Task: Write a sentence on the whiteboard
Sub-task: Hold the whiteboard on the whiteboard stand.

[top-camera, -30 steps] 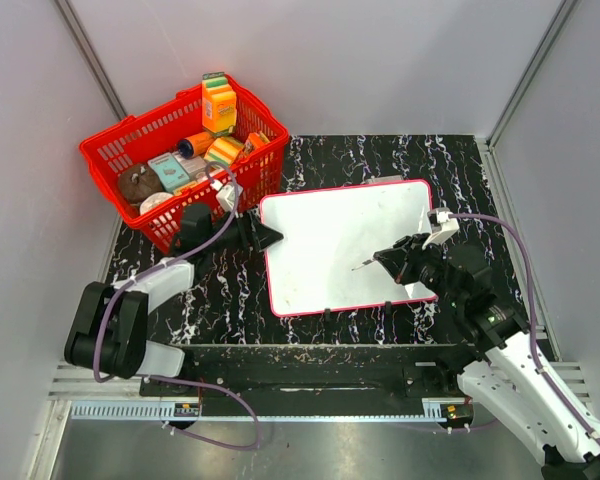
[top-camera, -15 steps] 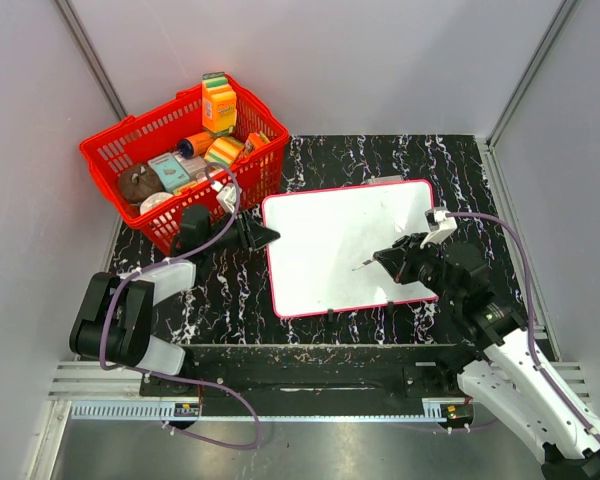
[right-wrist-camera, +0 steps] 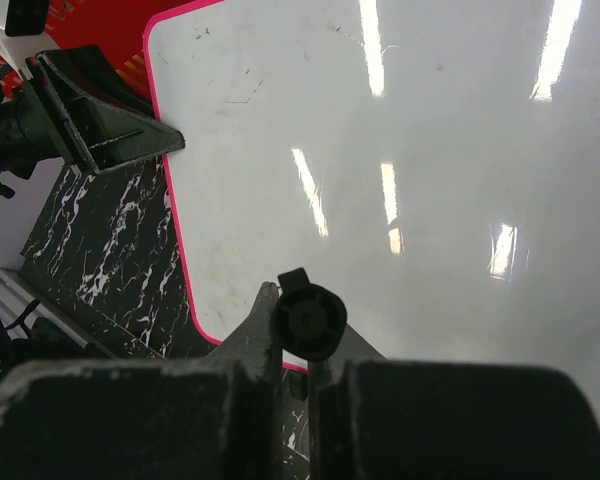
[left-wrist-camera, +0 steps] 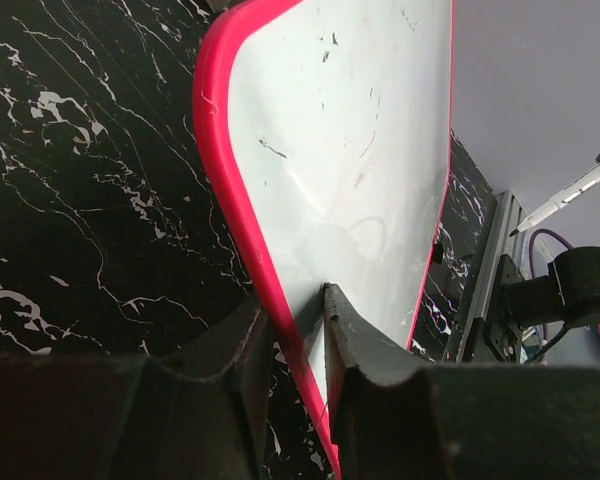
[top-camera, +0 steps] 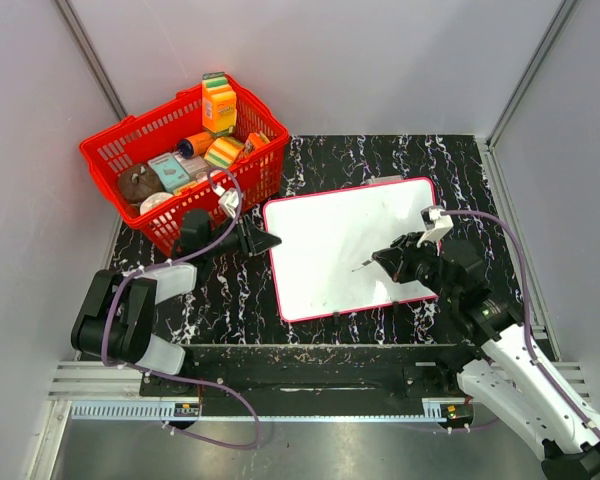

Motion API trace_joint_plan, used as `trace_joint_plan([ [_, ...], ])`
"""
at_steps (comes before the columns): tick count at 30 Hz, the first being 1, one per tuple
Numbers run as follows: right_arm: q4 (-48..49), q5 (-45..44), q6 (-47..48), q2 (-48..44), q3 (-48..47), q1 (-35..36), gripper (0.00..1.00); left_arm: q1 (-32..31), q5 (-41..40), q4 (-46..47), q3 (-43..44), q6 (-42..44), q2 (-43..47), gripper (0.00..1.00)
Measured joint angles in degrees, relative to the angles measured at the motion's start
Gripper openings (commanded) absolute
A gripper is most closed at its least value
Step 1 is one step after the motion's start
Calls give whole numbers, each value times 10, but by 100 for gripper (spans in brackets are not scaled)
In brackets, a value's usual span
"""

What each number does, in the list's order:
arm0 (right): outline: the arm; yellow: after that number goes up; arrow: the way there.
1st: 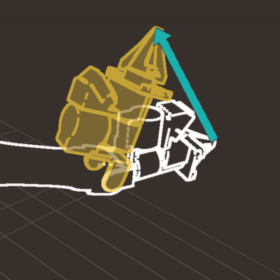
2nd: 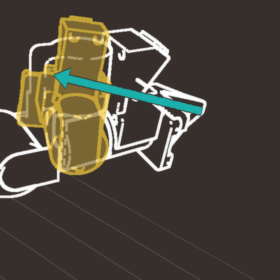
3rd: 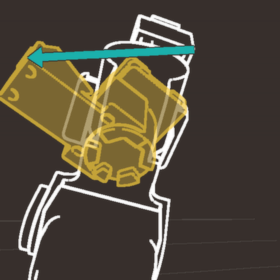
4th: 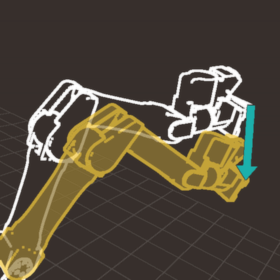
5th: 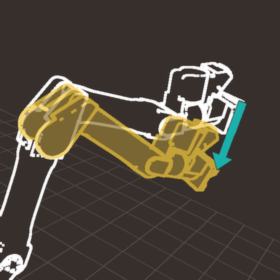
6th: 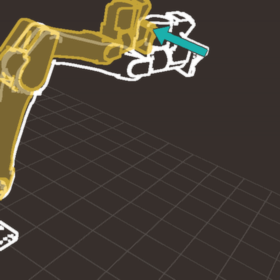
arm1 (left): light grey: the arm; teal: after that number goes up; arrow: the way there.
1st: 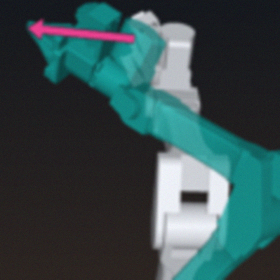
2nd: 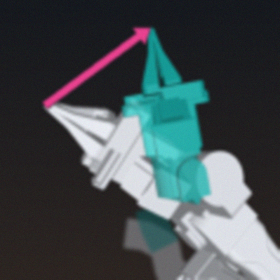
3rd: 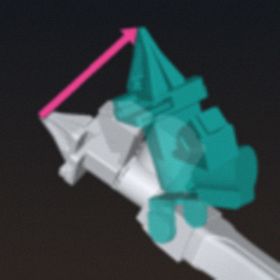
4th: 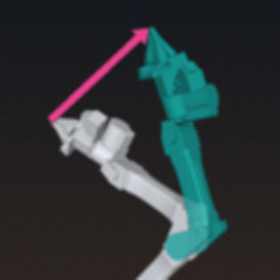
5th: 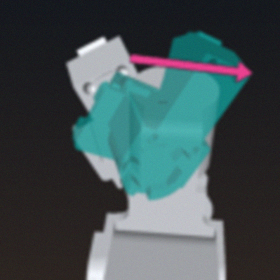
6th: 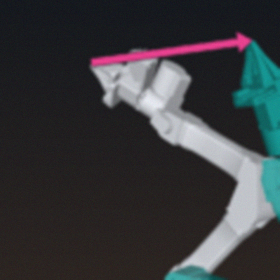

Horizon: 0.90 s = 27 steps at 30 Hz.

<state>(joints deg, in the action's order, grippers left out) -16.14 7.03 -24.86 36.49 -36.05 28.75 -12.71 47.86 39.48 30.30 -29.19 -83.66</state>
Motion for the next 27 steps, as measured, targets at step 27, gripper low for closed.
trace_joint_plan([
  [27,72,38,-9,45,-11,0,0,-24,3,7,-8,11,2,0],
])
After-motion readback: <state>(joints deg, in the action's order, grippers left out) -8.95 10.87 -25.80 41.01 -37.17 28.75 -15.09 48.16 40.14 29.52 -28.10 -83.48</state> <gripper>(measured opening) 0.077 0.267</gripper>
